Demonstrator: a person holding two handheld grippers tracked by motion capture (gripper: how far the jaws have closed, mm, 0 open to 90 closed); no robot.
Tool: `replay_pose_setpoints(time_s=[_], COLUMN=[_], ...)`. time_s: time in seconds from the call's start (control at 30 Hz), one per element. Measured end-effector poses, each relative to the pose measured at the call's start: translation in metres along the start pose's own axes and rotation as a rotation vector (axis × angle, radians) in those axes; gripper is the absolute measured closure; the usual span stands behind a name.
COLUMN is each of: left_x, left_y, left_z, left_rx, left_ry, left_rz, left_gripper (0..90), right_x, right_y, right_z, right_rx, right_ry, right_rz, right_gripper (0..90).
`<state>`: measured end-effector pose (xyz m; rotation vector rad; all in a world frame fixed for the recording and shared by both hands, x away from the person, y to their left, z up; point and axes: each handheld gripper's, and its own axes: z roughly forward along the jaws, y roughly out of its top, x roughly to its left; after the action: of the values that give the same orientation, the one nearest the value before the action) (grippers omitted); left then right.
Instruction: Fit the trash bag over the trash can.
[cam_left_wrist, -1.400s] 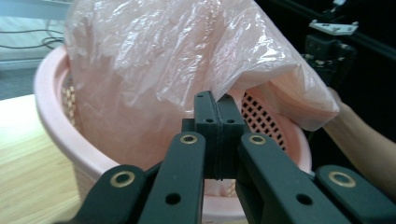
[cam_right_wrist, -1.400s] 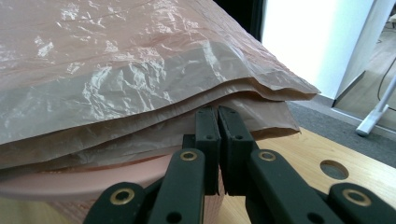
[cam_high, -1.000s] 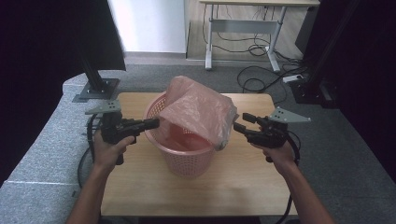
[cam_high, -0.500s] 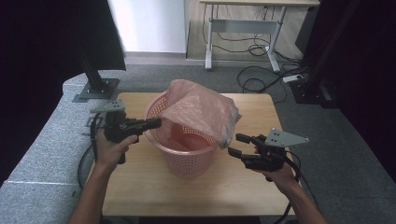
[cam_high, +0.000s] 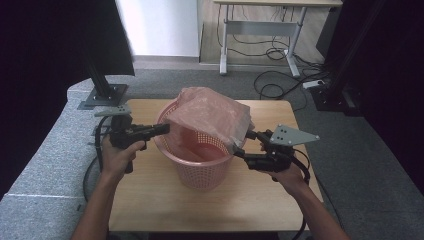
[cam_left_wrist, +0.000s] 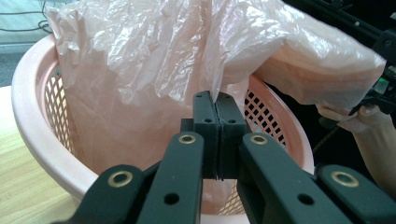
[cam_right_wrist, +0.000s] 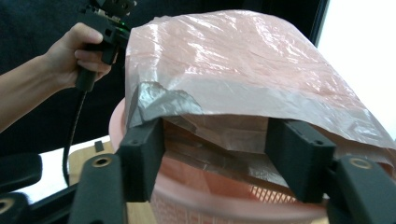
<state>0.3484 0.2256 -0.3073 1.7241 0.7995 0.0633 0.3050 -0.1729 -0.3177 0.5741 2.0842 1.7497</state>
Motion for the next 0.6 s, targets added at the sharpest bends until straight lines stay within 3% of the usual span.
replay_pose_setpoints(time_s=[0.07, 0.1, 0.13, 0.23, 0.37, 0.6], left_x=[0.000, -0.001, -0.001, -0.001, 0.000, 0.004], left_y=[0.000, 0.000, 0.000, 0.000, 0.001, 0.000], left_z=[0.001, 0.001, 0.001, 0.002, 0.000, -0.008], left_rx=[-0.002, 0.000, 0.000, 0.001, -0.004, -0.027], left_ry=[-0.003, -0.006, -0.006, -0.008, -0.008, -0.002], left_rz=[-0.002, 0.001, 0.001, 0.002, 0.003, -0.005], left_gripper=[88.3, 88.3, 88.2, 88.1, 88.0, 86.1], right_x=[0.001, 0.003, 0.003, 0.001, -0.001, -0.006], right_y=[0.003, 0.005, 0.005, 0.008, 0.011, 0.014], right_z=[0.004, 0.006, 0.006, 0.009, 0.009, 0.001], right_rx=[-0.003, -0.014, -0.014, -0.026, -0.033, -0.030], right_ry=[-0.009, -0.038, -0.038, -0.022, -0.024, -0.020], right_rz=[-0.020, -0.032, -0.032, -0.035, -0.027, -0.030], right_gripper=[43.2, 56.9, 56.9, 80.3, 88.7, 89.9])
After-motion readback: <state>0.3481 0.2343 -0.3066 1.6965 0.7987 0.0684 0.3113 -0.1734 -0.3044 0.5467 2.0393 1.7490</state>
